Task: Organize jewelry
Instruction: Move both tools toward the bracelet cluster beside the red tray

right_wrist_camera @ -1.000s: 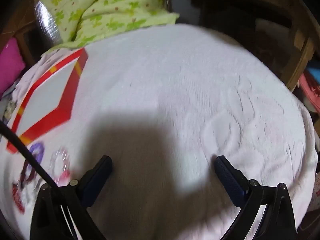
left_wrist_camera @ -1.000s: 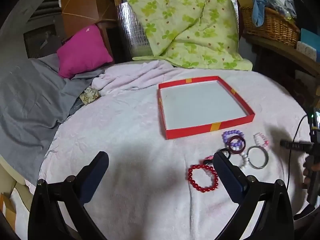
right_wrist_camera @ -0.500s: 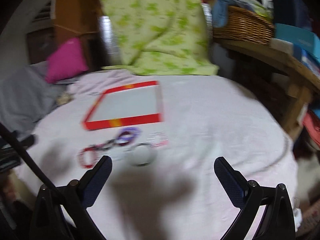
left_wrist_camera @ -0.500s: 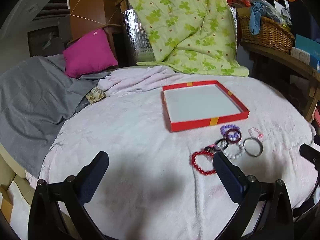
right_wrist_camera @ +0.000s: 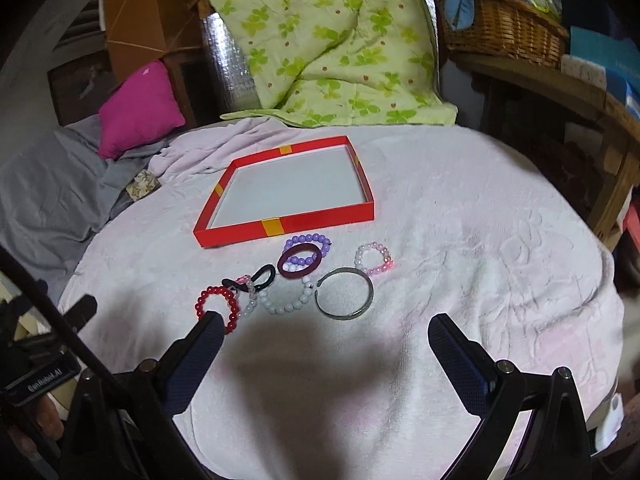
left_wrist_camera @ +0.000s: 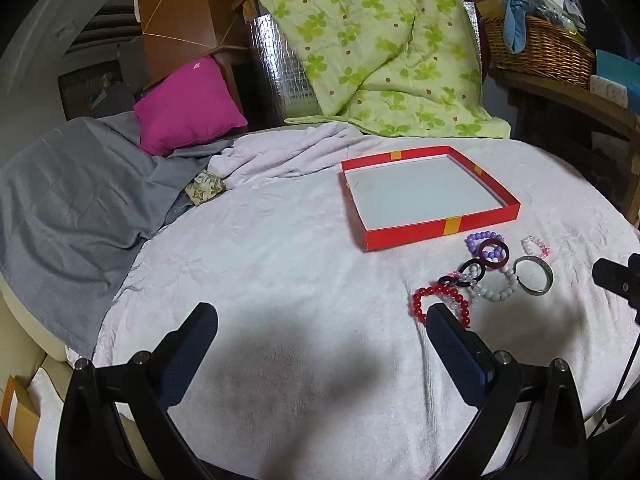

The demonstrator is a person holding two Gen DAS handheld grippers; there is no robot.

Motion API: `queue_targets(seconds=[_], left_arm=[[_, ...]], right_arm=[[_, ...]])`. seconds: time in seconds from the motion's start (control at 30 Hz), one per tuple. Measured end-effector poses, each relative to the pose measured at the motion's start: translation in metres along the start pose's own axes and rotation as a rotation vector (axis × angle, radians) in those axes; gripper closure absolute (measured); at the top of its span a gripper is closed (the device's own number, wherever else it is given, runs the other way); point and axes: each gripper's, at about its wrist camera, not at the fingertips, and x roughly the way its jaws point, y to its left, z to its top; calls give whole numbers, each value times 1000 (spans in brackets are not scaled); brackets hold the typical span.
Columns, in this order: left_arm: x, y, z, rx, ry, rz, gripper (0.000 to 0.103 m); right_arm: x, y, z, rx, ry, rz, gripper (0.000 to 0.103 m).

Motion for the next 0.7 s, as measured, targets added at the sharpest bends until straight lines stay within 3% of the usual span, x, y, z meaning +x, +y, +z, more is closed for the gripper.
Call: queue_targets(seconds=[0.5,0.6,0.7], left_arm=[[23,2,-12,18,38,28,0],[23,4,-15,14,17,29,0],[31,5,-17,17,49,28,0]], right_arm=[[12,-5,-4,10,39,2,0],[15,-3,-5,2,40,0,0],[20,-2,-8,-8,40,-10,0]])
